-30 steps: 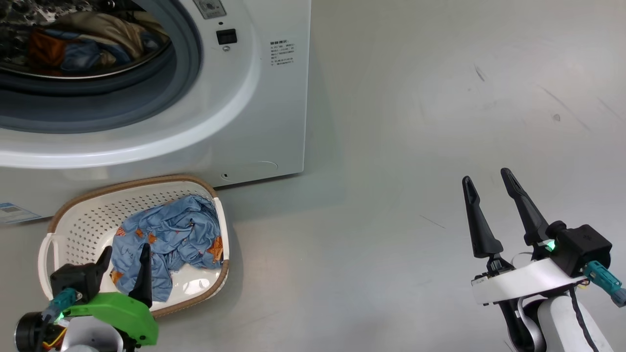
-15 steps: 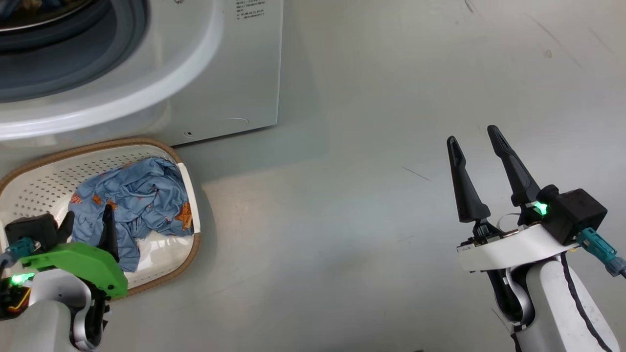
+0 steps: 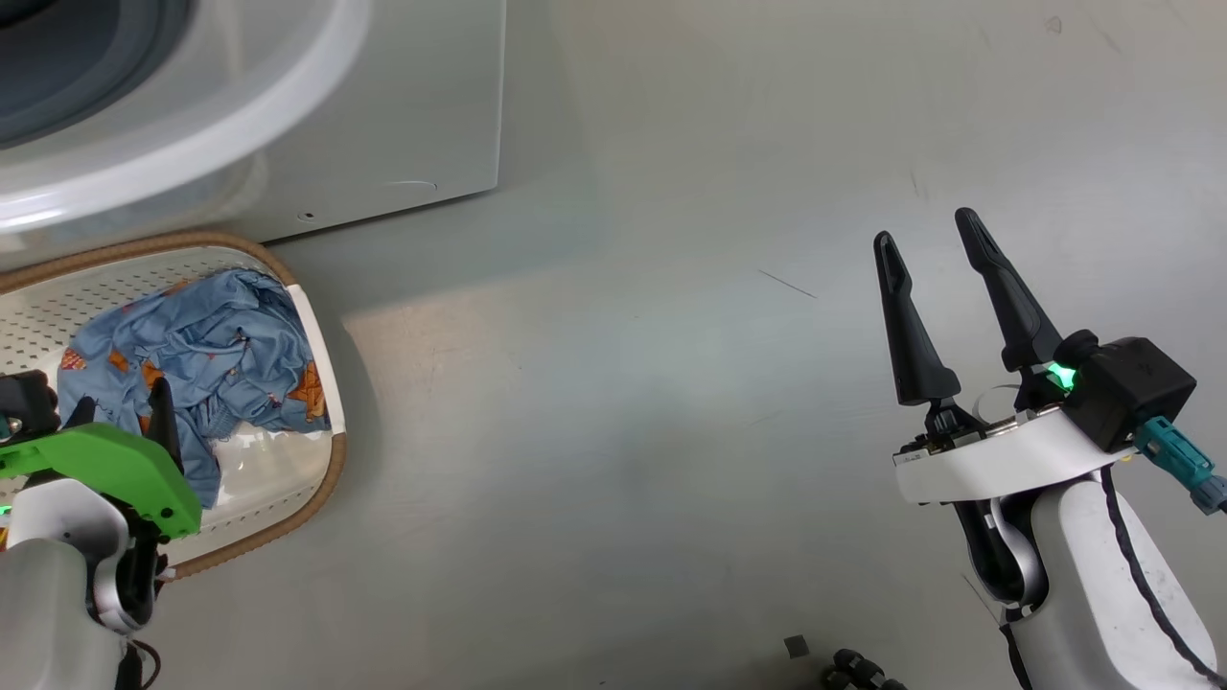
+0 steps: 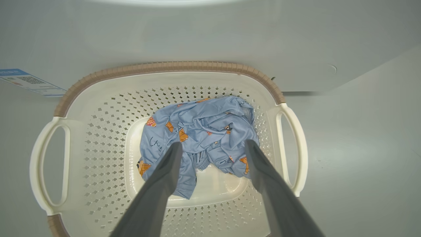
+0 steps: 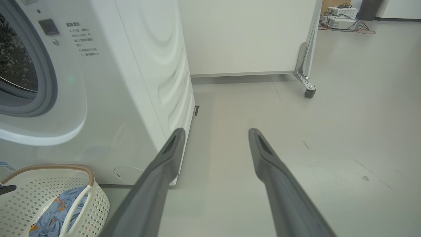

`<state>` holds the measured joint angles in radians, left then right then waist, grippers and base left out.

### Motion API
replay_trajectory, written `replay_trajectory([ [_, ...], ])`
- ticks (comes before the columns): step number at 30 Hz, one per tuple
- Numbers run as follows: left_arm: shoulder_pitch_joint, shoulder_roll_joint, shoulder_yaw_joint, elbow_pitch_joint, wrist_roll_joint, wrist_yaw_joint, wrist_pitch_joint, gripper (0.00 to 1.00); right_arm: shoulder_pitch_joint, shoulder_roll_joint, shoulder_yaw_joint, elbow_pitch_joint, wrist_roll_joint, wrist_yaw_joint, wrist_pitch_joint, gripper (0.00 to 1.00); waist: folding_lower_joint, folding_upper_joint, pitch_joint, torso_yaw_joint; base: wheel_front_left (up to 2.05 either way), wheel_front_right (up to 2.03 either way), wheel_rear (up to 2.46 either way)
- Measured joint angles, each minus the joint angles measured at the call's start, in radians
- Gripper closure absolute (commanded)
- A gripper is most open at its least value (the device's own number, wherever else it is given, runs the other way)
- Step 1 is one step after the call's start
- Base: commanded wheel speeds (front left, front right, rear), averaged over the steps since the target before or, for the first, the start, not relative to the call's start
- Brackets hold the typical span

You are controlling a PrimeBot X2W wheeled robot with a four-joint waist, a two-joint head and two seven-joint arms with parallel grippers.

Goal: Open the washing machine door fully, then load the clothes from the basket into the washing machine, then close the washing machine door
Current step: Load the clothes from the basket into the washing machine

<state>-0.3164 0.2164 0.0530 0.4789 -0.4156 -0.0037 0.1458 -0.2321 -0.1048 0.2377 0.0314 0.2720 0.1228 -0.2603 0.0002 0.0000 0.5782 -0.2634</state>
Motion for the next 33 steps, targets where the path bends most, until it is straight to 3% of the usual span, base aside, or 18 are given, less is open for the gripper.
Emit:
replay_trajectory([
  [17,-0.179,0.058,0.035,0.161,-0.039,0.006,0.109,0.00,-0.064,-0.005,0.004,-0.004,-0.001,0.000,0.000,0.00,0.0000,0.0000,0.124,-0.034,0.00,0.00,0.00],
  [33,-0.309,0.084,0.046,0.262,-0.060,0.009,0.125,0.00,-0.095,0.000,0.014,-0.005,-0.001,0.000,0.000,0.00,-0.0001,0.0000,0.216,-0.052,0.00,0.00,0.00],
])
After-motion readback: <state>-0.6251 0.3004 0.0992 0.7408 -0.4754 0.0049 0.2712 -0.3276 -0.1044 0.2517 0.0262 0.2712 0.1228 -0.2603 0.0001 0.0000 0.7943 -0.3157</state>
